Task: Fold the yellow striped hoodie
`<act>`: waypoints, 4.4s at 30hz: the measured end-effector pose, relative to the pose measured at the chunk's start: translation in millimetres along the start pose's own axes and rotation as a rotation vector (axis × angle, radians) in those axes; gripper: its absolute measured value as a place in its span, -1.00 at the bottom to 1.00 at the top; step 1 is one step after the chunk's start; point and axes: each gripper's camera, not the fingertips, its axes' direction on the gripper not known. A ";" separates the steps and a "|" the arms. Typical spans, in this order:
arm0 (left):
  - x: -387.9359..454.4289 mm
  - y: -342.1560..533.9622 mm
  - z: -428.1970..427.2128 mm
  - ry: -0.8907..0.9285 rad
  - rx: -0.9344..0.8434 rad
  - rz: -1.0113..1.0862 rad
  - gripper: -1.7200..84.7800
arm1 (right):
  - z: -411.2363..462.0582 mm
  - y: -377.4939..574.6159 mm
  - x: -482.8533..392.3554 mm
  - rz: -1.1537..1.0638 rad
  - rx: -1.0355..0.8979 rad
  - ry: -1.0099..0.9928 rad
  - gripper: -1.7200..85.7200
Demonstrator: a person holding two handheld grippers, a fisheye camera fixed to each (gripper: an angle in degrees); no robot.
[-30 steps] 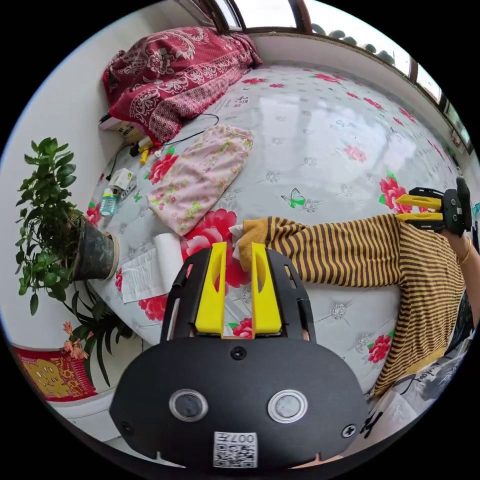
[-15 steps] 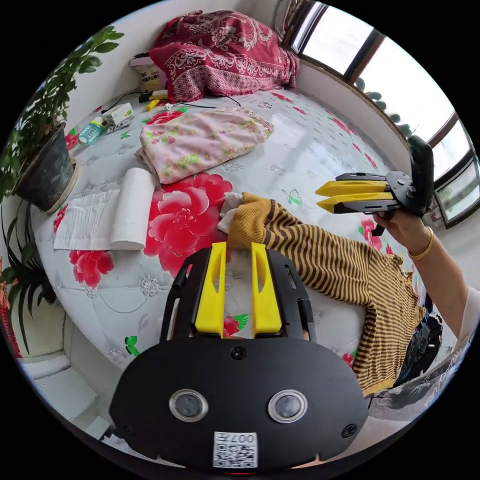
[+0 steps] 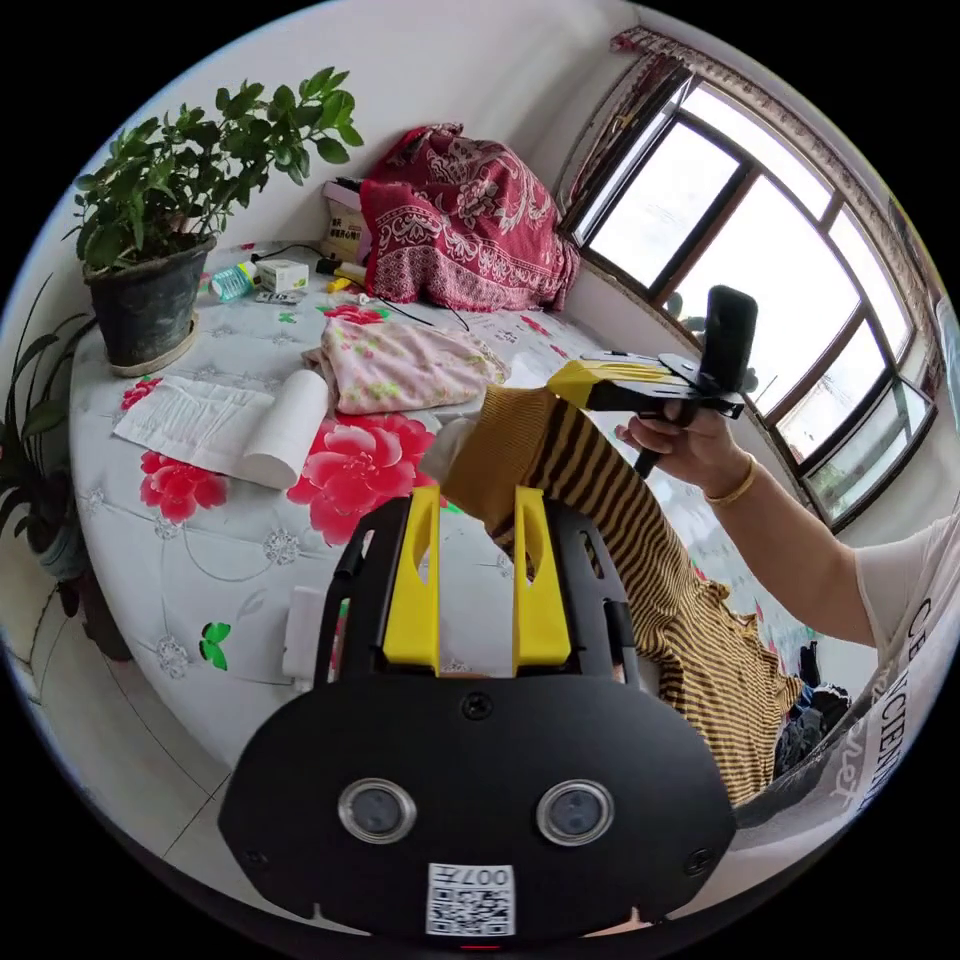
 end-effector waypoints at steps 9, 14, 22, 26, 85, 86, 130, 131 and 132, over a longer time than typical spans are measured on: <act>-13.6 7.7 16.3 -0.061 -0.101 -0.019 -0.76 | 51.5 48.0 70.2 0.358 -0.304 0.354 -0.88; -16.3 -1.3 43.4 -0.058 -0.131 -0.014 -0.76 | 40.6 25.3 44.7 0.262 -0.220 0.267 -0.86; -4.7 -6.7 74.1 -0.053 -0.194 0.064 -0.77 | 88.2 3.6 19.0 0.116 -0.297 0.383 -0.86; 15.8 -23.7 88.9 -0.026 -0.167 0.145 -0.78 | 99.0 -12.8 46.6 0.180 -0.375 0.291 -0.90; 37.6 1.7 152.9 -0.167 -0.275 0.340 -0.88 | 59.3 355.0 -151.8 0.856 0.017 0.665 -0.96; 51.0 10.0 154.6 -0.119 -0.299 0.357 -0.88 | 52.6 383.4 -183.2 0.954 0.003 0.671 -0.96; 678.5 356.7 436.9 0.345 -0.696 1.408 -0.98 | -148.5 928.3 -449.7 1.794 -0.234 1.043 -0.94; 678.2 356.6 439.1 0.333 -0.698 1.407 -0.98 | -139.4 934.6 -445.1 1.797 -0.265 1.027 -0.93; 677.7 355.9 439.4 0.327 -0.693 1.403 -0.98 | -138.1 934.3 -446.1 1.786 -0.246 1.040 -0.92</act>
